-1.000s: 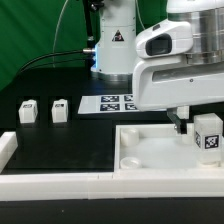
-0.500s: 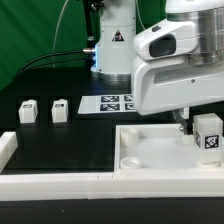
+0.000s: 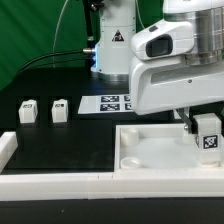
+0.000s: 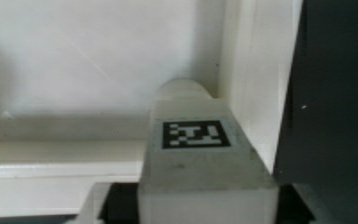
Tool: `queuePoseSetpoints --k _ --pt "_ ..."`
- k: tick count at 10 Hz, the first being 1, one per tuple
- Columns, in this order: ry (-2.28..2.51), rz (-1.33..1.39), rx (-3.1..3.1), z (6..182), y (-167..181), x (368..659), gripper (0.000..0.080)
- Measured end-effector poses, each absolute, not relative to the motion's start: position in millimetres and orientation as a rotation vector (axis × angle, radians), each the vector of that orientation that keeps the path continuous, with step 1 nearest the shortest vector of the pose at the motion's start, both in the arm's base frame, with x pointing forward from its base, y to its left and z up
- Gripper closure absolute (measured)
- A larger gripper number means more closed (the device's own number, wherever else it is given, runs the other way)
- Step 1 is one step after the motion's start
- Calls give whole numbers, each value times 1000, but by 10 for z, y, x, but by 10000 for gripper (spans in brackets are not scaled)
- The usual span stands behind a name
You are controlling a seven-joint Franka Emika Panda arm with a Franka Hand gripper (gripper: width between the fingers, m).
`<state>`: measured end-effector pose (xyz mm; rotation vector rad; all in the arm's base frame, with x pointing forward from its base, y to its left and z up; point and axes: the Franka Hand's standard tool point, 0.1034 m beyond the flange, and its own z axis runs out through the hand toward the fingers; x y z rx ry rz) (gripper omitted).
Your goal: Assemble one leg
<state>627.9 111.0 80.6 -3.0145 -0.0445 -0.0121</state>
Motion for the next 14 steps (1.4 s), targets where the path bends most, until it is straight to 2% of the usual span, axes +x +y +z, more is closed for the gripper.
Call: queuePoseSetpoints --k 1,10,14 --pt "-48 -12 -3014 806 1109 6279 504" --pt "1337 84 -2684 788 1086 6264 504" --pt "1758 144 -2414 781 1096 6261 504"
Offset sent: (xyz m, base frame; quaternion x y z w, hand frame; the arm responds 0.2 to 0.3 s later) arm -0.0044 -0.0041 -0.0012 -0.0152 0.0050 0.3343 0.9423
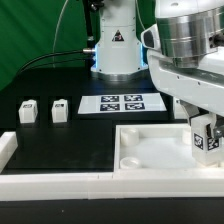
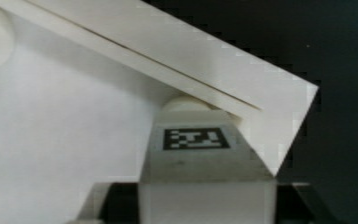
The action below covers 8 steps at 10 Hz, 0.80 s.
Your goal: Assemble one leg
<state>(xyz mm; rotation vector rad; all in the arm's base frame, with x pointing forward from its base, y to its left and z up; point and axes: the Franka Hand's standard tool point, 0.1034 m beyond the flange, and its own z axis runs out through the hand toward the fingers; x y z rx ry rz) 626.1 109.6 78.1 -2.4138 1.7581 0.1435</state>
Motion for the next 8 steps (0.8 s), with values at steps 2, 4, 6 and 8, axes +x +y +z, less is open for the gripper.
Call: queuePoseSetpoints --k 2,4,6,8 --pt "1753 144 -2415 781 1107 6260 401" --pt "1676 137 -2466 781 1108 6260 185" --pt "1639 133 -2490 782 1113 6260 156" --pt "1215 92 -2721 793 1123 6262 151"
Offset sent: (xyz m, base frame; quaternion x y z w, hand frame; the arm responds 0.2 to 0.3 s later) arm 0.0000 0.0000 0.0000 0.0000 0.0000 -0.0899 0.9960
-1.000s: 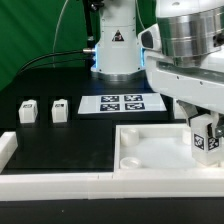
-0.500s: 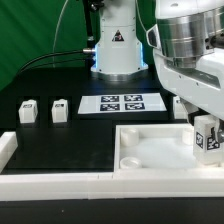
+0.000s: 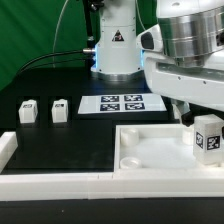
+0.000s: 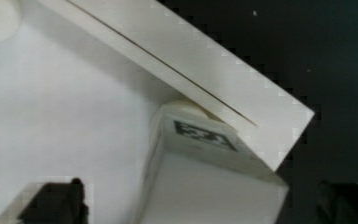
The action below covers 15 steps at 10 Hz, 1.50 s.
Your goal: Assemble one leg
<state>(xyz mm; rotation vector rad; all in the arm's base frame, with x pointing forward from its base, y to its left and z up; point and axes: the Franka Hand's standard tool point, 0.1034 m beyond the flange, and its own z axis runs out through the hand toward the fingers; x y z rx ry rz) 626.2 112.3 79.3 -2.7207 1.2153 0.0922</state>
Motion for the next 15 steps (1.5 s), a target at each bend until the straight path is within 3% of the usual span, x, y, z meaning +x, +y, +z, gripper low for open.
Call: queuePoseSetpoints --k 8,13,14,15 --pt "-274 6 -3071 810 1190 6301 150" --pt "-328 3 -3065 810 1183 6305 162" --pt "-328 3 -3065 810 1183 6305 337" --pt "-328 3 -3065 810 1182 6305 337"
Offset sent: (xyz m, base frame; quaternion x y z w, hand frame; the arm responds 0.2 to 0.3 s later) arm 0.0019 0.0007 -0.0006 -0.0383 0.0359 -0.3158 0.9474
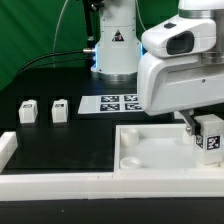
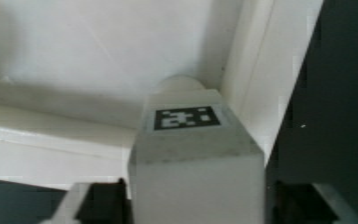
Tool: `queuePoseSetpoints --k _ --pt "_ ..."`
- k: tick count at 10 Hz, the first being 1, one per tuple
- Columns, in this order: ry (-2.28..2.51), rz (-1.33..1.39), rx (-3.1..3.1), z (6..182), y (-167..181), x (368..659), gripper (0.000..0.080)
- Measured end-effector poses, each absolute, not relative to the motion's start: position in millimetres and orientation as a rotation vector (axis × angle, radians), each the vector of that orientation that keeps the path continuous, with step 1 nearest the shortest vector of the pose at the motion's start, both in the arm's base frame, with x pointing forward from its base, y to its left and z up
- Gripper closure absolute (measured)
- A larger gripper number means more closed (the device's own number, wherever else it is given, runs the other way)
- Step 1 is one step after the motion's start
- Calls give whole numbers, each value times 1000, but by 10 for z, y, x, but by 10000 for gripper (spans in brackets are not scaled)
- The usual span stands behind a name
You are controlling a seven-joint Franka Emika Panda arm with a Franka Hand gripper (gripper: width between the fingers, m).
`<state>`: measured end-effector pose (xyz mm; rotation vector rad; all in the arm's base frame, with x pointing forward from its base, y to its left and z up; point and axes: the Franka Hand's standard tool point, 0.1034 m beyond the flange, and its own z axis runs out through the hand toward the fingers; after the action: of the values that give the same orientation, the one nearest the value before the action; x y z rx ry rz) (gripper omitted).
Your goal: Assemble one leg
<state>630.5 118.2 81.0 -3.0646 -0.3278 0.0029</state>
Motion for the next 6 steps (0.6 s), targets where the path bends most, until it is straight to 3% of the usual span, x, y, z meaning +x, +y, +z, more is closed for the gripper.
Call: queuePoseSetpoints --k 1,6 --pt "-327 3 -3066 809 1174 6307 509" --pt "-82 10 -3079 804 1162 6306 507"
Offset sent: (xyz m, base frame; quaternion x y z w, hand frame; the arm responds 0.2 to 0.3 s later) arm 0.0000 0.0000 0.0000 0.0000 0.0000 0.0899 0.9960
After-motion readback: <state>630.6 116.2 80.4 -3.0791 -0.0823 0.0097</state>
